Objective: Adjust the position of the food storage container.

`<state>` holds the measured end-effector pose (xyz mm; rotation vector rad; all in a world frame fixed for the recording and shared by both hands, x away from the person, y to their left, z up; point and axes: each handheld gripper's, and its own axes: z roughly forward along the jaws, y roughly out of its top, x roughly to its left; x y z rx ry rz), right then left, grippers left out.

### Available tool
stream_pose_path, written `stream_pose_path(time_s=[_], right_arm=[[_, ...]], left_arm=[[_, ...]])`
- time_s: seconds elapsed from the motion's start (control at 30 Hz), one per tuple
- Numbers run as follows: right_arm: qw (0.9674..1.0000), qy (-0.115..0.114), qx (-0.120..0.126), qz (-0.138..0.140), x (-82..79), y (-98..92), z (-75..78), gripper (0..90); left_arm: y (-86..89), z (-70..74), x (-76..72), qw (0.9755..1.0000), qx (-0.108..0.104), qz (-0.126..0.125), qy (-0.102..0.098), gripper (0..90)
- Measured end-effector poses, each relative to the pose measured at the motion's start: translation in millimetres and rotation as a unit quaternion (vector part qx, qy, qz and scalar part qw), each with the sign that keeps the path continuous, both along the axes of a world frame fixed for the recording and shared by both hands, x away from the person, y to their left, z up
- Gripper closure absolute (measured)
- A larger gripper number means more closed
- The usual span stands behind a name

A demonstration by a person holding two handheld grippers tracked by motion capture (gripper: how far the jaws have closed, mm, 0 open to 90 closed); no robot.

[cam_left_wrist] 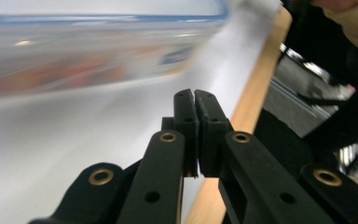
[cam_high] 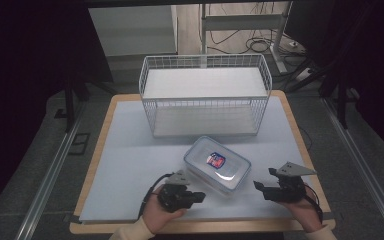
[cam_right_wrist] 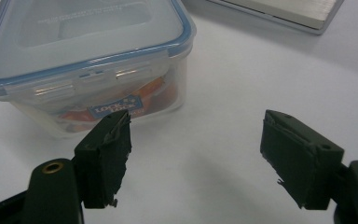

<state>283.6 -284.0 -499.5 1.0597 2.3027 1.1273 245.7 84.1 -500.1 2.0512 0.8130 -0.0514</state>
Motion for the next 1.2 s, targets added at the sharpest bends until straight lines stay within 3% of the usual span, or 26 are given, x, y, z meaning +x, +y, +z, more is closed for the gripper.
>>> stream_pose_path(time_s=[0.07, 0.1, 0.13, 0.2, 0.23, 0.27, 0.3, 0.33, 0.37, 0.4, 0.47, 0.5, 0.53, 0.6, 0.77, 0.83, 0.97, 1.1, 1.2], right_arm=[[1.0, 0.001, -0.002, 0.001, 0.2, 0.6, -0.7, 25.1], [1.0, 0.001, -0.002, 0.001, 0.2, 0.6, -0.7, 25.1], [1.0, 0.003, -0.002, 0.003, -0.4, 1.3, -0.4, 27.4], [1.0, 0.001, 0.0, 0.006, -2.3, 1.9, 2.3, 34.0], [1.0, 0.001, 0.0, 0.006, -2.3, 1.9, 2.3, 34.0], [0.9998, -0.004, 0.003, 0.017, -6.5, 3.4, 8.2, 46.6], [0.9998, -0.004, 0.003, 0.017, -6.5, 3.4, 8.2, 46.6], [0.9996, -0.01, 0.002, 0.027, -11.5, 5.5, 13.5, 58.9], [0.9996, -0.01, 0.002, 0.027, -11.5, 5.5, 13.5, 58.9], [0.9992, -0.013, 0.0, 0.038, -16.7, 7.5, 17.8, 71.0], [0.9986, -0.01, -0.002, 0.052, -21.9, 9.6, 20.6, 81.0], [0.9986, -0.01, -0.002, 0.052, -21.9, 9.6, 20.6, 81.0], [0.9977, -0.004, -0.002, 0.068, -27.2, 12.7, 22.2, 88.4], [0.9962, 0.001, 0.0, 0.087, -32.9, 17.8, 22.9, 89.8], [0.9926, 0.009, 0.003, 0.121, -41.9, 34.5, 22.9, 89.9], [0.9874, 0.02, -0.001, 0.157, -46.7, 58.9, 16.9, 89.9], [0.9807, 0.033, -0.02, 0.192, -48.0, 87.7, 4.1, 89.9], [0.9803, 0.019, -0.043, 0.192, -44.6, 103.1, -2.0, 89.9], [0.9842, 0.003, -0.049, 0.17, -39.7, 108.1, -5.4, 89.9]], left_arm=[[14.7, -0.6, 1.1, 0.9997, 0.002, 0.026, -0.004, 86.8], [14.7, -0.6, 1.1, 0.9997, 0.002, 0.026, -0.004, 84.6], [28.8, -2.4, 4.1, 0.9985, -0.003, 0.054, -0.004, 79.2], [37.5, -3.4, 6.2, 0.9968, -0.006, 0.08, -0.004, 70.1], [37.5, -3.4, 6.2, 0.9968, -0.006, 0.08, -0.004, 62.9], [45.6, -3.7, 8.8, 0.9943, -0.006, 0.106, -0.005, 55.7], [45.6, -3.7, 8.8, 0.9943, -0.006, 0.106, -0.005, 52.1], [52.8, -3.4, 10.5, 0.992, -0.008, 0.126, -0.007, 47.9], [52.8, -3.4, 10.5, 0.992, -0.008, 0.126, -0.007, 44.2], [58.6, -2.8, 12.0, 0.9906, -0.005, 0.136, -0.011, 39.4], [64.4, -2.9, 12.9, 0.9888, 0.001, 0.148, -0.017, 34.3], [64.4, -2.9, 12.9, 0.9888, 0.001, 0.148, -0.017, 32.8], [67.8, -3.2, 13.4, 0.9878, 0.003, 0.155, -0.017, 30.9], [75.3, -3.9, 13.8, 0.9851, 0.004, 0.171, -0.021, 29.5], [83.5, -6.4, 15.5, 0.9829, 0.01, 0.182, -0.024, 27.0], [85.1, -8.5, 16.8, 0.9818, 0.011, 0.188, -0.02, 26.5], [83.9, -9.4, 17.0, 0.9827, 0.014, 0.183, -0.02, 25.6], [83.3, -10.4, 17.5, 0.9828, 0.015, 0.183, -0.018, 24.7], [83.4, -11.8, 18.2, 0.9824, 0.014, 0.186, -0.013, 24.1]])
